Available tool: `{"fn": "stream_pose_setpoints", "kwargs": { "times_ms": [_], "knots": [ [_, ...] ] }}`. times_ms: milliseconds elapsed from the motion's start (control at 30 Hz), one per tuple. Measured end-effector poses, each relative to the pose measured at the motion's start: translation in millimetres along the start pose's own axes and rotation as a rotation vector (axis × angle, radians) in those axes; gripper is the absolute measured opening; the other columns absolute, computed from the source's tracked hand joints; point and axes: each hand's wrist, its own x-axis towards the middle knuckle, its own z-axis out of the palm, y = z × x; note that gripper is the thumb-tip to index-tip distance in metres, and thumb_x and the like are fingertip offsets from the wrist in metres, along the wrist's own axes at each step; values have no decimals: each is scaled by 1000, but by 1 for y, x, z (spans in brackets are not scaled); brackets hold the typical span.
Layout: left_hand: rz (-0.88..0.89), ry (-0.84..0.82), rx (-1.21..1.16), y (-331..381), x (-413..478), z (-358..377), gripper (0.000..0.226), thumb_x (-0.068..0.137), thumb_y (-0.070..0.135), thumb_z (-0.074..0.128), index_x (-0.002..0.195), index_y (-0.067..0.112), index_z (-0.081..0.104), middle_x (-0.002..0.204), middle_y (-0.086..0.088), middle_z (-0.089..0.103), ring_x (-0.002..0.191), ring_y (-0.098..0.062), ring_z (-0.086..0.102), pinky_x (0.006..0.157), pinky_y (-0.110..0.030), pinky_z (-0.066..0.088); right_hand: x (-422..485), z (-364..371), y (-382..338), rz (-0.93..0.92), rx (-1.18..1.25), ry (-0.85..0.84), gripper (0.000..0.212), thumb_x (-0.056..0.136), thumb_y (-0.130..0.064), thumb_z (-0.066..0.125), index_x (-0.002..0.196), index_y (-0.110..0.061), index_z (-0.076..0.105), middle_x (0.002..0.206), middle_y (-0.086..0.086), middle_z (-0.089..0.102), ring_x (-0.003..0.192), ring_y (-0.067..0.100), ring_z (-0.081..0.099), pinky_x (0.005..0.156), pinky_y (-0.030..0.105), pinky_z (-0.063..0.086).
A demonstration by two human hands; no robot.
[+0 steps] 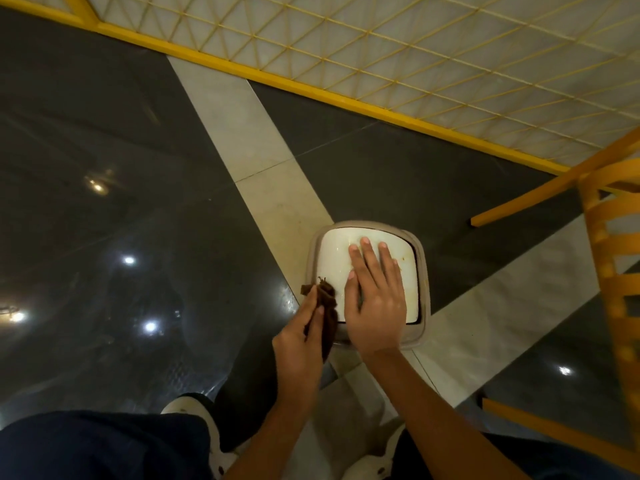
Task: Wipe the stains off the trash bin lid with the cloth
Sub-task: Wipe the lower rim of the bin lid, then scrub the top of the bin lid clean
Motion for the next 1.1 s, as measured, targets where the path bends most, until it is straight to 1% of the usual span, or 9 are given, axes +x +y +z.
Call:
{"fn": "stream_pose_setpoints", "kwargs": {
  "times_ms": [167, 333, 533, 667, 733, 833, 933, 1000, 1100],
  "knots": [
    [68, -67, 149, 24, 50, -16, 31, 94, 15, 50, 124, 14, 58, 118, -6, 65, 106, -15, 60, 91, -16, 38, -8, 18, -49, 377, -12, 99, 47, 96, -30, 27, 136, -13, 45, 144, 6, 42, 137, 28, 29, 113, 48, 20],
    [257, -227, 307, 55, 96, -17, 29, 92, 11, 53, 120, 11, 62, 118, -6, 66, 109, -18, 60, 86, -5, 30, 4, 37, -98, 753, 133, 161, 50, 95, -31, 25, 137, -13, 43, 146, 9, 39, 137, 27, 22, 113, 45, 12],
    [262, -342, 362, 81, 123, -12, 31, 90, 8, 57, 120, 9, 61, 123, -4, 62, 114, -15, 56, 83, -1, 25, 17, 7, -113, 927, 497, 233, 46, 98, -28, 35, 142, -18, 30, 152, 2, 23, 141, 18, 13, 117, 39, 11],
    [283, -310, 257, 89, 117, -6, 42, 84, 3, 62, 125, 10, 56, 118, -6, 64, 112, -15, 57, 88, -3, 28, 38, -35, -81, 713, 622, 317, 43, 94, -10, 43, 136, -19, 39, 147, -3, 26, 133, 4, 17, 103, 17, 23],
    [313, -332, 201, 87, 111, 4, 52, 81, 3, 65, 128, 13, 48, 111, -5, 63, 107, -17, 59, 94, -16, 38, 58, -47, -62, 646, 646, 193, 39, 93, -6, 42, 130, -18, 47, 141, -2, 35, 133, 10, 25, 99, 10, 24],
    [396, -429, 146, 85, 100, 16, 62, 76, 6, 71, 124, 16, 33, 102, 1, 53, 95, -13, 60, 85, -23, 48, 83, -52, -29, 554, 650, -138, 42, 91, -3, 41, 128, -20, 49, 136, -1, 43, 128, 15, 38, 108, 31, 34],
    [506, -529, 151, 82, 96, 15, 63, 72, 6, 74, 111, 22, 27, 104, -1, 49, 93, -14, 61, 79, -23, 51, 92, -54, -6, 326, 650, -468, 51, 89, -4, 43, 133, -28, 42, 133, -4, 47, 122, 13, 46, 103, 42, 42],
    [510, -551, 105, 80, 95, 3, 56, 72, 6, 73, 107, 20, 32, 106, -1, 51, 99, -13, 60, 82, -22, 51, 90, -53, 1, 176, 654, -668, 52, 91, -13, 43, 134, -41, 35, 131, -9, 50, 119, 10, 48, 102, 42, 42],
    [518, -350, 60, 64, 84, -22, 31, 78, 23, 64, 105, 22, 48, 112, 6, 53, 108, -3, 51, 90, -16, 42, 85, -49, 6, -7, 486, -763, 49, 92, -59, 32, 138, -55, 15, 147, -12, 33, 134, 11, 33, 111, 40, 28]
  ]
}}
